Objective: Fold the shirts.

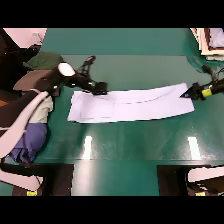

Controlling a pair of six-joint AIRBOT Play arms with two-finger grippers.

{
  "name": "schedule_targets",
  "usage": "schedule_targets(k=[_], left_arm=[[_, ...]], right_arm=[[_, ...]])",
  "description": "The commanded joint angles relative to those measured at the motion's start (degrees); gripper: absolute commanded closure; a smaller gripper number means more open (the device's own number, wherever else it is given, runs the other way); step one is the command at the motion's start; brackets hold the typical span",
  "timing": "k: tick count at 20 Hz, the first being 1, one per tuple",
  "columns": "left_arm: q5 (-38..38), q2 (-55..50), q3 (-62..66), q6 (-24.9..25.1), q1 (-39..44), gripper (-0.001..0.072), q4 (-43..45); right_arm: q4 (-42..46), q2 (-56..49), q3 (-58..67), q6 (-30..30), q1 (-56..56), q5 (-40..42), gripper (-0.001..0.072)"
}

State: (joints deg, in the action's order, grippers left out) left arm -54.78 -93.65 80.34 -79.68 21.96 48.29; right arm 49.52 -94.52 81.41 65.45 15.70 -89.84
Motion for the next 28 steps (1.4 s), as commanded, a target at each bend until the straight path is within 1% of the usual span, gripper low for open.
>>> schedule_targets(k=[1, 5, 9, 13, 15, 19, 23, 28], left_arm=[[1.1, -9.2, 9.9, -0.6, 7.0, 0.0682, -0.9], [1.9, -16.3, 17.0, -1.5, 11.9, 0.0682, -1.0], [4.3, -20.2, 19.2, -2.9, 13.1, 0.0682, -3.0], [6.4, -21.1, 19.4, -3.0, 13.0, 0.0682, -3.3], [5.3, -21.0, 19.4, -3.1, 12.6, 0.0682, -3.4], [0.2, -19.0, 19.4, -2.9, 9.9, 0.0683, -2.5], [-4.2, -11.9, 19.4, -2.9, 6.8, 0.0683, 5.9], [-15.0, -0.1, 19.4, -2.9, -1.9, 0.0682, 21.3]], right_arm=[[-5.2, 6.9, 5.2, 5.4, -2.2, -2.5, 0.0699], [-10.7, 8.9, 15.1, 9.3, -9.8, -4.7, 0.0698], [-10.8, 8.7, 23.4, 10.2, -20.5, -4.3, 0.0699], [-10.3, 8.7, 27.6, 10.2, -28.3, -2.9, 0.0699], [-10.3, 8.7, 28.0, 10.1, -29.9, -2.4, 0.0699], [-10.4, 8.6, 28.0, 8.7, -30.8, -1.9, 0.0699], [-10.3, 8.6, 28.0, 7.4, -32.5, -1.2, 0.0699], [-10.4, 4.6, 28.0, 7.3, -39.3, 1.9, 0.0699]])
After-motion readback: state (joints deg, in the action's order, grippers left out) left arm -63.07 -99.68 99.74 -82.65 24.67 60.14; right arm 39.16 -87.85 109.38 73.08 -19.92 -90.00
